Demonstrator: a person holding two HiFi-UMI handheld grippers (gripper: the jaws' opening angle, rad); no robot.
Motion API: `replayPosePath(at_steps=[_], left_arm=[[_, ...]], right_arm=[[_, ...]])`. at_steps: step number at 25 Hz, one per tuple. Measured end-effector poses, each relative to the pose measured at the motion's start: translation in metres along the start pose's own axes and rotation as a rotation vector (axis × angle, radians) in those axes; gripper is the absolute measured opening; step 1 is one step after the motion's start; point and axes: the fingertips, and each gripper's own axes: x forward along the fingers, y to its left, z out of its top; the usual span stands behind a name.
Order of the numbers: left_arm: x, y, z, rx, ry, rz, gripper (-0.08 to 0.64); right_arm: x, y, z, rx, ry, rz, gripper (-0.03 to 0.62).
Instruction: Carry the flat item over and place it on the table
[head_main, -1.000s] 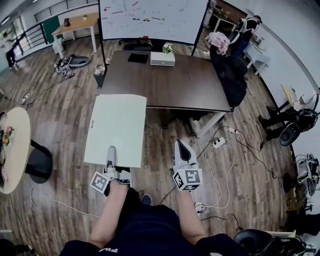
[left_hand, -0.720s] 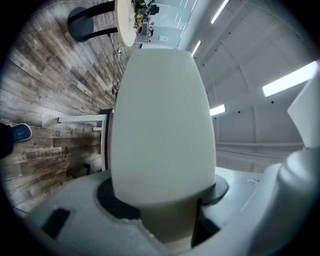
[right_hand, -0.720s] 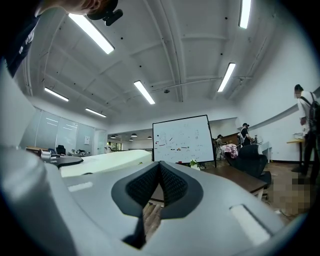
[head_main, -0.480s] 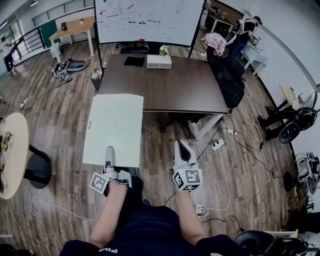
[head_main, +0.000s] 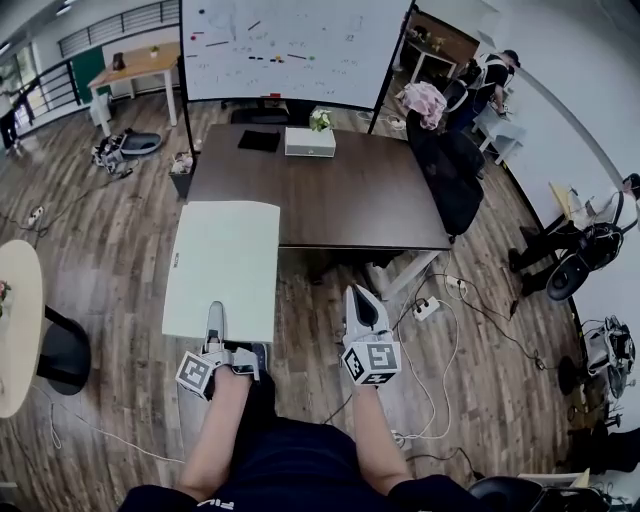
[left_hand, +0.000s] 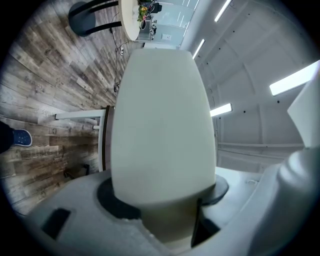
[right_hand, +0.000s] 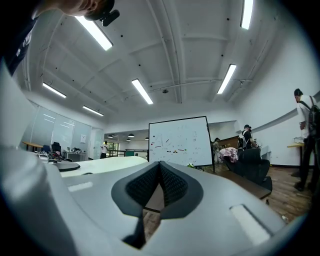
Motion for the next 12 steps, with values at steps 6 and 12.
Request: replayPosePath(at_steps=[6,12], left_arm=[[0.041,0.016,0.008,-0.034,-0.012,0.005,0.264],[0.095,0.028,0.014,-0.032,0.0,0.016,0.264]], right_arm=[[0.043,-0.009,0.0,-0.002,0.004,-0.007,0.008],[0.091,-0.026,-0.008,-0.004,0.022,-0.028,0.008]])
